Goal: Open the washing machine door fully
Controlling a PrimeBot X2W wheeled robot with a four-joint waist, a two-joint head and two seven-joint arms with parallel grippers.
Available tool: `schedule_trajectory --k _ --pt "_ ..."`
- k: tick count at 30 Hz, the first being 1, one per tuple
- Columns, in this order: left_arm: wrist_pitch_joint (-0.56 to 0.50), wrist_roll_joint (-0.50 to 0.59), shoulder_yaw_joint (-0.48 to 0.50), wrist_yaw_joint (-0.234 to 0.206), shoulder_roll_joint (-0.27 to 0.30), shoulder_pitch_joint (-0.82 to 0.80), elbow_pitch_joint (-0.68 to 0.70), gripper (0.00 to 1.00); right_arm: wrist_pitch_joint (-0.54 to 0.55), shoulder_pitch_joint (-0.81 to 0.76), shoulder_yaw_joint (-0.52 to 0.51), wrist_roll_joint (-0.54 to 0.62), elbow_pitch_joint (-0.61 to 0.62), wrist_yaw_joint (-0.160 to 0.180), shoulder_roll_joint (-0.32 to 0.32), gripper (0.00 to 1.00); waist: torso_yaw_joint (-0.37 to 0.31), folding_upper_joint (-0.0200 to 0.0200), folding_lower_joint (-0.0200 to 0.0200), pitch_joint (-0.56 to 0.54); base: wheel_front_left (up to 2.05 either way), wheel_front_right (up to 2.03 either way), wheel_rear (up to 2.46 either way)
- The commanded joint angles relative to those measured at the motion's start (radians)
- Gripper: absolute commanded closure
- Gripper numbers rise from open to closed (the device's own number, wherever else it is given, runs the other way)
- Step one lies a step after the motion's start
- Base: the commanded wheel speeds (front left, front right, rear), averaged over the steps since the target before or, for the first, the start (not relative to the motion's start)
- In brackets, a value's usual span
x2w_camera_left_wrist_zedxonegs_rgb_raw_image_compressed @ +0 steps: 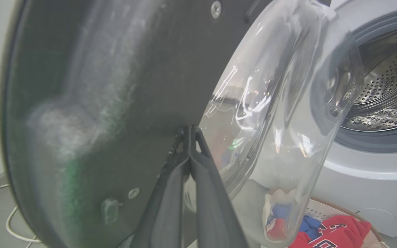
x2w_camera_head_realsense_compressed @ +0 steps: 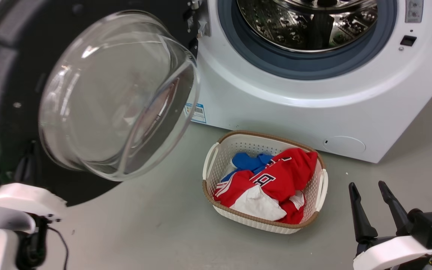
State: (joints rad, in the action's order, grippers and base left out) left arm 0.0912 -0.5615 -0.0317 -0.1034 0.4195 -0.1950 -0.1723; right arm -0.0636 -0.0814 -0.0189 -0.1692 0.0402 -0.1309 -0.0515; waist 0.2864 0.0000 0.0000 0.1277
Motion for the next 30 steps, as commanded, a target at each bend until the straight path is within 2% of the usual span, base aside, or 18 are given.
schedule_trajectory --k 1,7,13,22,26,30 --pt "0.004 -0.011 0.019 0.005 0.018 -0.016 -0.03 1.0 0.002 0.017 0.0 0.002 0.006 0.0 0.002 0.0 -0.012 0.0 0.0 0.015 0.0 0.0 0.0" --pt "0.031 -0.05 0.076 0.047 0.078 -0.075 -0.162 1.0 0.011 0.033 -0.004 0.012 0.015 0.0 0.002 0.0 -0.023 0.0 0.0 0.045 0.0 0.0 0.0" --pt "0.059 -0.078 0.102 0.089 0.109 -0.135 -0.284 1.0 0.015 0.044 -0.006 0.018 0.014 0.0 0.002 0.0 -0.025 0.0 0.0 0.061 0.0 0.0 0.0" --pt "0.096 -0.087 0.085 0.143 0.117 -0.227 -0.441 1.0 0.011 0.06 -0.004 0.022 0.011 0.0 0.002 0.0 -0.024 0.0 0.0 0.068 0.0 0.0 0.0" --pt "0.124 -0.084 0.087 0.149 0.111 -0.23 -0.476 1.0 0.005 0.057 -0.003 0.019 0.002 0.0 0.002 0.0 -0.026 0.0 0.0 0.054 0.0 0.0 0.0" --pt "0.153 -0.061 0.079 0.136 0.088 -0.19 -0.452 1.0 -0.004 0.04 -0.012 0.005 -0.013 0.0 0.002 0.0 -0.019 0.0 0.0 0.023 0.0 0.0 0.0"
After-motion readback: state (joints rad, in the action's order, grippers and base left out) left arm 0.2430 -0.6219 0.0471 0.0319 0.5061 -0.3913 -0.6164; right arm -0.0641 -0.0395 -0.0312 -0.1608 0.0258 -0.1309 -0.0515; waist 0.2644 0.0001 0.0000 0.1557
